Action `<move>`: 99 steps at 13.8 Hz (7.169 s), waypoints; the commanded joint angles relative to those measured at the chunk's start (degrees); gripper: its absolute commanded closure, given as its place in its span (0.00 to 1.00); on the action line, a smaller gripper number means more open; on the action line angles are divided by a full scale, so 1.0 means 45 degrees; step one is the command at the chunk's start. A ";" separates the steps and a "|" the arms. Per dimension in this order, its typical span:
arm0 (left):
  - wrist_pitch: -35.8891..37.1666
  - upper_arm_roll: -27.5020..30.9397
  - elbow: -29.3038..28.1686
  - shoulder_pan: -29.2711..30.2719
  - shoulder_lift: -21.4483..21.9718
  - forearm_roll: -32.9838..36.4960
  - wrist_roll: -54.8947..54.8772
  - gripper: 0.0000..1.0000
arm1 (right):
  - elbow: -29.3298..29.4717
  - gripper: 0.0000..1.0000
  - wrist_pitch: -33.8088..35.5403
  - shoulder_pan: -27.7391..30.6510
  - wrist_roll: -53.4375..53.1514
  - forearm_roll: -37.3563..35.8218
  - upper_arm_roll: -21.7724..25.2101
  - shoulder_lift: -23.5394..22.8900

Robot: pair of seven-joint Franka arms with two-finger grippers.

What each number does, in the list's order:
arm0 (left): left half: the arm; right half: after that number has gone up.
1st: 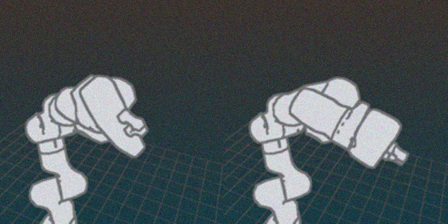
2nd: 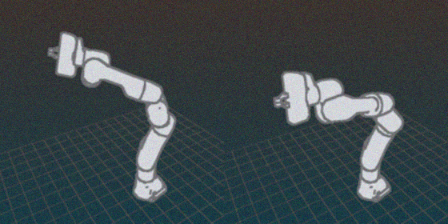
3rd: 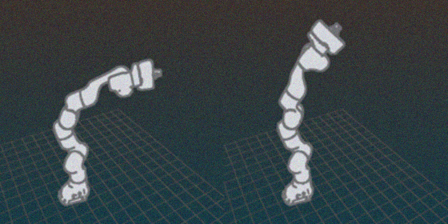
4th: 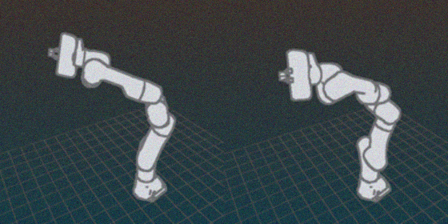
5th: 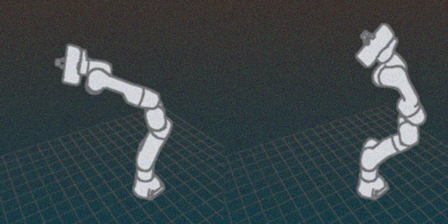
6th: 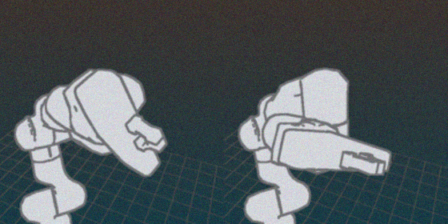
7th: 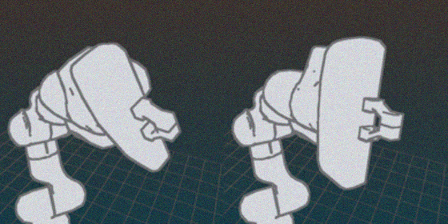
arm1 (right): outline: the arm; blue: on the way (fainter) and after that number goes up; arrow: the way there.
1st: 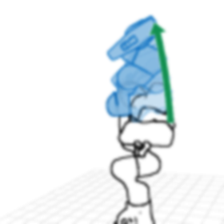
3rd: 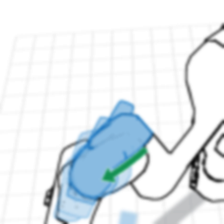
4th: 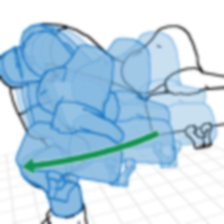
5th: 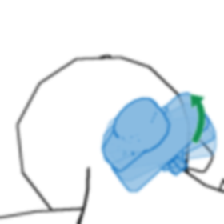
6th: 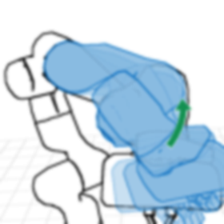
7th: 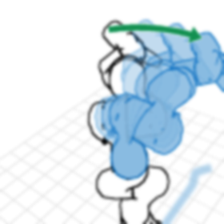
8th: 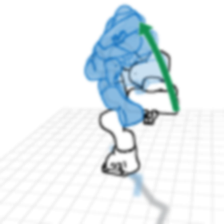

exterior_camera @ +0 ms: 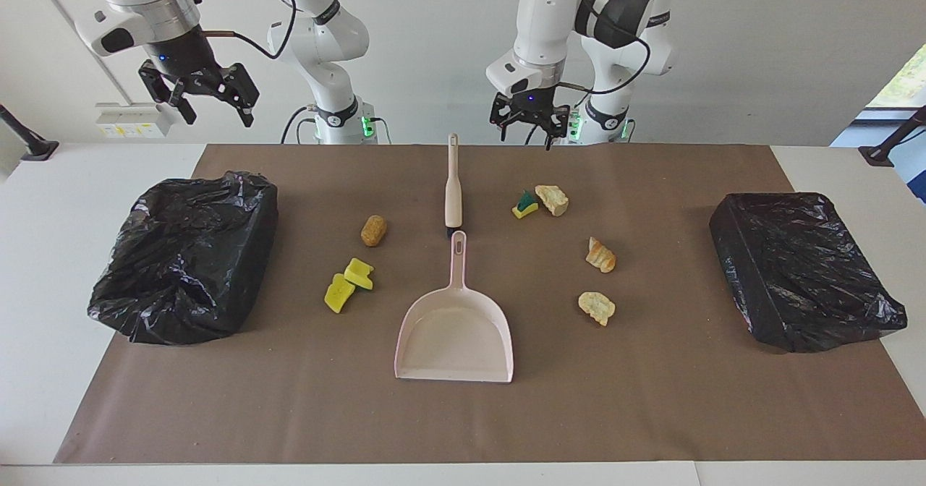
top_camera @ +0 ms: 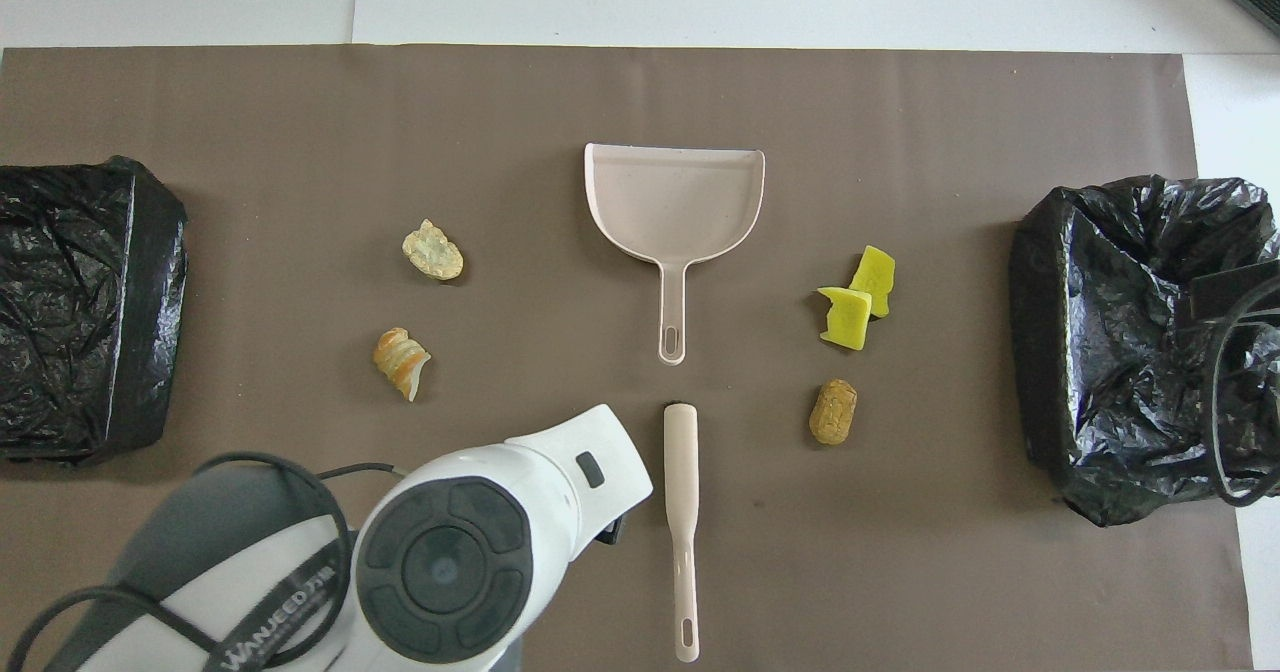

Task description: Sweep and dump trash in bin

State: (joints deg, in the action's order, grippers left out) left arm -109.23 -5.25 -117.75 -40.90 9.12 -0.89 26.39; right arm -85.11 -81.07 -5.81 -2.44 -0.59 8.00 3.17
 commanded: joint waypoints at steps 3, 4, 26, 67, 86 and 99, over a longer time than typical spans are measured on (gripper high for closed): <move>-0.2869 0.0229 -0.0902 -0.2276 -0.1691 -0.0018 0.3156 0.00 | 0.0300 0.00 0.0320 0.0099 0.0268 0.0210 -0.0019 -0.0120; -0.3533 0.0229 -0.1019 -0.2646 -0.2062 -0.0018 0.3508 0.00 | 0.0300 0.00 0.0320 0.0099 0.0268 0.0210 -0.0019 -0.0120; -0.5298 0.0210 -0.2504 -0.3783 -0.2691 -0.0643 0.5641 0.70 | 0.0300 0.00 0.0320 0.0099 0.0268 0.0210 -0.0019 -0.0120; -0.3149 0.0386 0.2379 0.8073 -0.5249 0.2618 -1.3125 1.00 | -0.2376 0.00 -0.9094 -0.6619 -0.7858 0.1128 -0.0410 -0.6057; 0.1829 0.0229 0.1480 0.6393 -0.3844 0.2404 -1.8324 1.00 | -0.3076 1.00 -0.8414 -0.5585 0.2251 0.0620 -0.0312 -0.4227; 0.1851 0.0288 -0.0666 0.6682 -0.1090 0.2404 -0.8017 1.00 | -0.7978 1.00 -0.8114 -0.5777 1.2044 -0.1527 -0.0370 0.0017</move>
State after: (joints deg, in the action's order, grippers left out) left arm -100.33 -4.02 -115.98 -12.81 0.06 9.72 -16.19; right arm -115.41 -114.22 -30.69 48.16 -5.41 6.71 -0.17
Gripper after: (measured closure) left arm 0.749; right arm 0.678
